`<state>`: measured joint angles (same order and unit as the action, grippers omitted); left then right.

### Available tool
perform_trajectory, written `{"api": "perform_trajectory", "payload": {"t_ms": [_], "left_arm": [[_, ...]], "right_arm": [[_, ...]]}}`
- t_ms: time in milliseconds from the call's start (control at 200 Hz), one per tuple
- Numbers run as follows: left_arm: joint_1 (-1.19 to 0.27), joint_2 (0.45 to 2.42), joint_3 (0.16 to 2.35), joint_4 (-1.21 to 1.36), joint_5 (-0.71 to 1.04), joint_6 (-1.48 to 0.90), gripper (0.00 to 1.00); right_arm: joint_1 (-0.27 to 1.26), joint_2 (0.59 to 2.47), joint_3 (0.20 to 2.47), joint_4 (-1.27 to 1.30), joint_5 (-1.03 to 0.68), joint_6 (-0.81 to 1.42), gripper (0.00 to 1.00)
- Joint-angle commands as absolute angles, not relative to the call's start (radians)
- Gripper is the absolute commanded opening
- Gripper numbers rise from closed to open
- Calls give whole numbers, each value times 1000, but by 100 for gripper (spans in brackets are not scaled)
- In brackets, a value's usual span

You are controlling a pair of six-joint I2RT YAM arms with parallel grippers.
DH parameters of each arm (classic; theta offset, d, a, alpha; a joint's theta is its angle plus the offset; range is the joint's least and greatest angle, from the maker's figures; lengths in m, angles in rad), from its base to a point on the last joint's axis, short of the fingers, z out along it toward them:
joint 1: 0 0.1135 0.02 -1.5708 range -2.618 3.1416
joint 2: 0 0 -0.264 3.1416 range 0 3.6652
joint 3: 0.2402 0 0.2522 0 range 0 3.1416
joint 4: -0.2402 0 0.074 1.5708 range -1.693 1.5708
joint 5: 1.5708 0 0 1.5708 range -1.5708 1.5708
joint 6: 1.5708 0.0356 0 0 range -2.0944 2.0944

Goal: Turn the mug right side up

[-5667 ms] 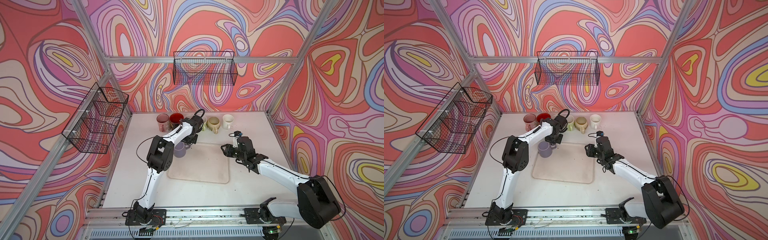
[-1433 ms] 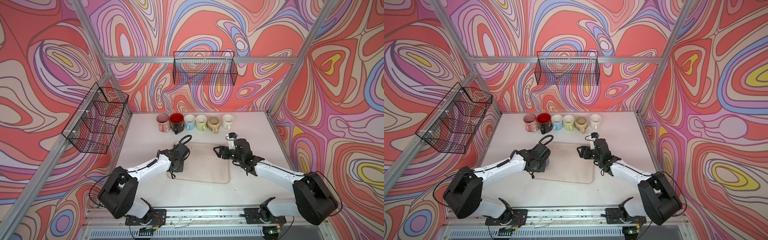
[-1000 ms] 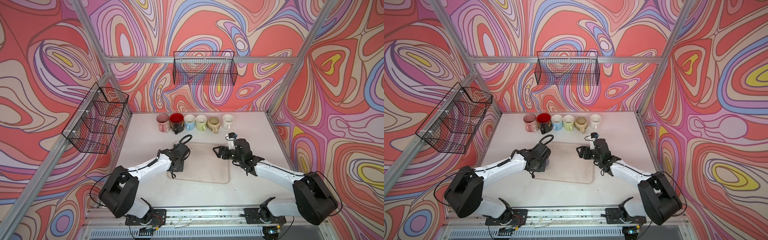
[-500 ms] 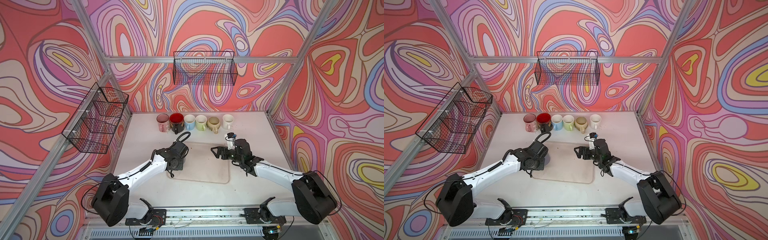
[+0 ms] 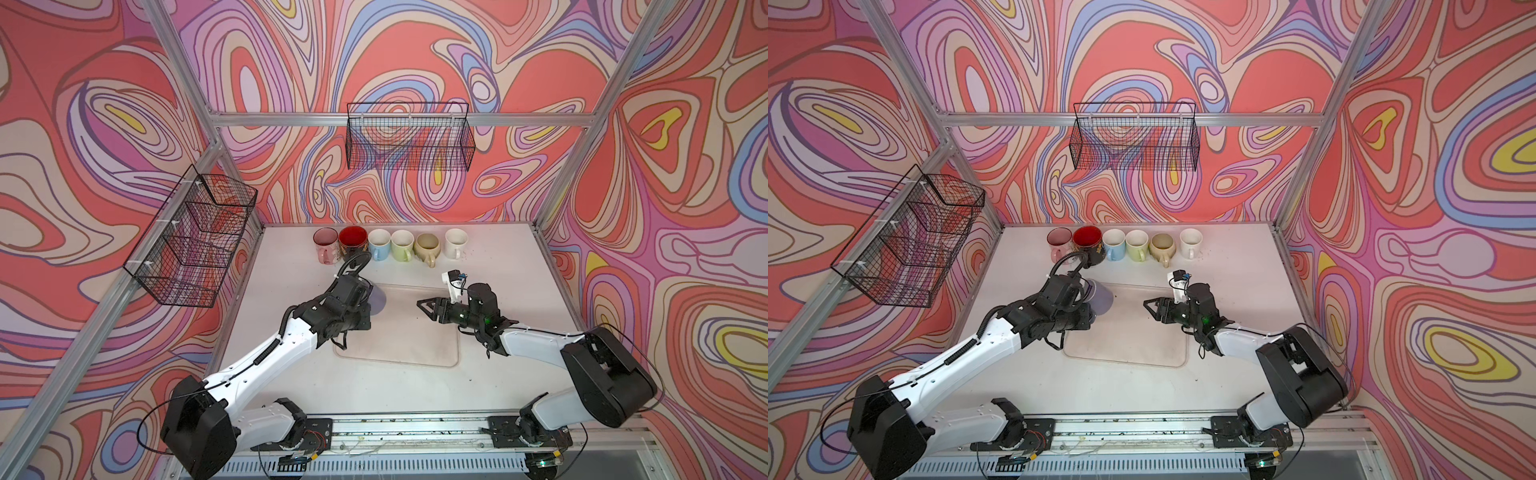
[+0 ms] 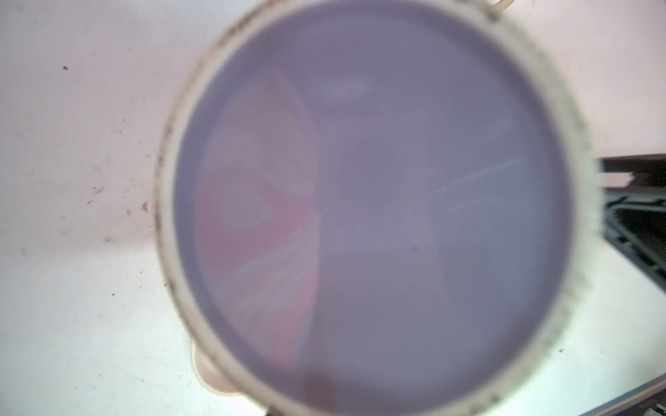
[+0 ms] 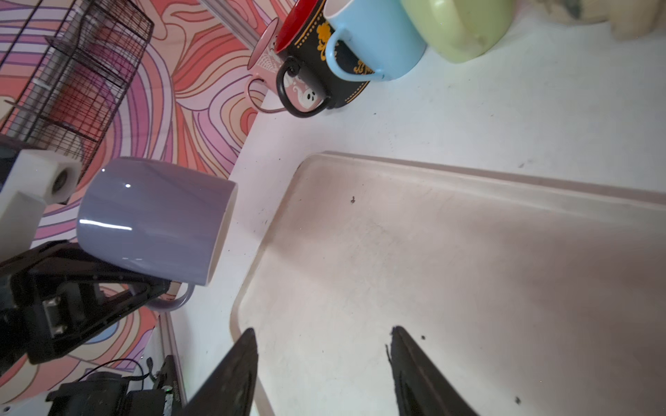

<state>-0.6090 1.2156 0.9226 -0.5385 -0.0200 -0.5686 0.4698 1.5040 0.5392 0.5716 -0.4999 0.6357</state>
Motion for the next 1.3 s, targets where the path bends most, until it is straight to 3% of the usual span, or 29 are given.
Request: {"api": "perform_trajectory", "payload": {"t_ms": [0,185,300,751,1082,1297], "left_arm": [[-590,1184,942,-367,59,-587,0],[-571,1174,927,-180,178,-634,0],[-569,1186,929,-84,241,-654,0],[-569,1239,915,245,417,-765,0],[-569,1240,887,399,476,-839,0],[-569,1244,860,494,507,-889,0]], "right_arm": [[461,1551,511,781,-623,730,58],[428,1621,472,1045,-722,864,60],[410,1661,455,1183,-767,923,53],[410,1549,504,1152,-827,922,51],[412,1472,582,1105,-842,958,57],[413,1454,631,1090,-845,983,53]]}}
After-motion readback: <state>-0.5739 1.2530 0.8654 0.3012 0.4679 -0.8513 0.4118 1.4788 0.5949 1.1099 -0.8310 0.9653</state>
